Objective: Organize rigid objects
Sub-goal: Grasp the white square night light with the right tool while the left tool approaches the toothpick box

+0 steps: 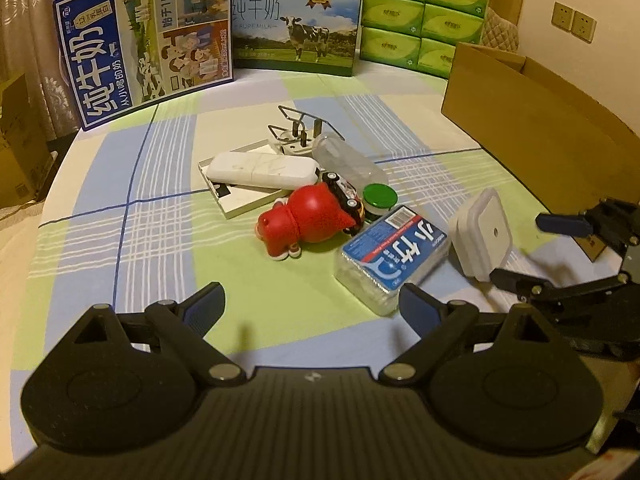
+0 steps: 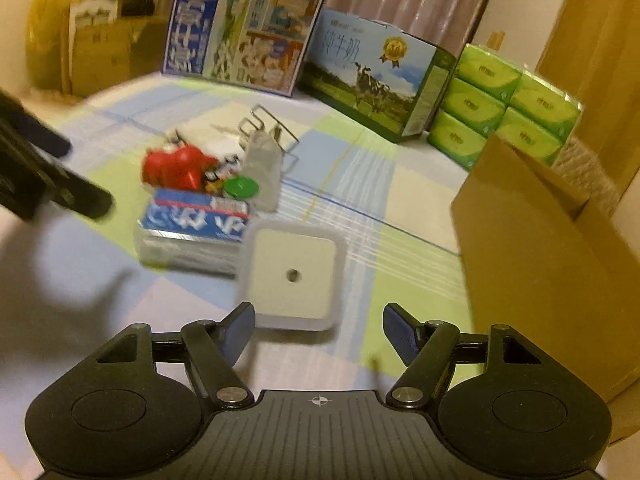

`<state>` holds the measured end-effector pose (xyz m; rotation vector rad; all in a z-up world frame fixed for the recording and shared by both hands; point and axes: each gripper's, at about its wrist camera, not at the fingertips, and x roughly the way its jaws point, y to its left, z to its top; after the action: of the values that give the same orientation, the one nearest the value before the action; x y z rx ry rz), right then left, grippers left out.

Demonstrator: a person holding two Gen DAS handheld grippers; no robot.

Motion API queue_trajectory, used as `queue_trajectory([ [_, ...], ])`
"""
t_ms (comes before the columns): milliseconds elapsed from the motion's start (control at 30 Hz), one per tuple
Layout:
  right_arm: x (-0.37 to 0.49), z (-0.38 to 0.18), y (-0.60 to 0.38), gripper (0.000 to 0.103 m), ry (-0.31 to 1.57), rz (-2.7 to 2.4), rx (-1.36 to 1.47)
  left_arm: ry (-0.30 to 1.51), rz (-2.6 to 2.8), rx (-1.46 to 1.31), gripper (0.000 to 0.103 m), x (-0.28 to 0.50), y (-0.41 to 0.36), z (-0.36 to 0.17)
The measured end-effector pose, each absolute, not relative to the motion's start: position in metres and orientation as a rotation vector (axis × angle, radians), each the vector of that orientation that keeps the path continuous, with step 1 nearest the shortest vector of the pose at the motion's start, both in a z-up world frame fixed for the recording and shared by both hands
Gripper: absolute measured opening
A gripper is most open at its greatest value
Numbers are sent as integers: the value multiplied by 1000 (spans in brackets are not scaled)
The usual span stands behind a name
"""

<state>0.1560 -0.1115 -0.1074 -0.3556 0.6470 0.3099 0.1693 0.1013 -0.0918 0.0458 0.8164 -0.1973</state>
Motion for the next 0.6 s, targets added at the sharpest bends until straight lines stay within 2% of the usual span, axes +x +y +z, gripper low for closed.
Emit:
queue_trajectory([
  [100, 160, -102, -109, 69, 654, 353, -271, 815, -188, 29, 92, 172, 103, -93],
  [433, 188, -105, -116, 73, 718, 406, -255, 823, -215, 28, 92, 179, 98, -97],
  [600, 209, -105, -127, 72, 801, 496, -183, 811, -276, 81, 92, 180, 84, -96],
])
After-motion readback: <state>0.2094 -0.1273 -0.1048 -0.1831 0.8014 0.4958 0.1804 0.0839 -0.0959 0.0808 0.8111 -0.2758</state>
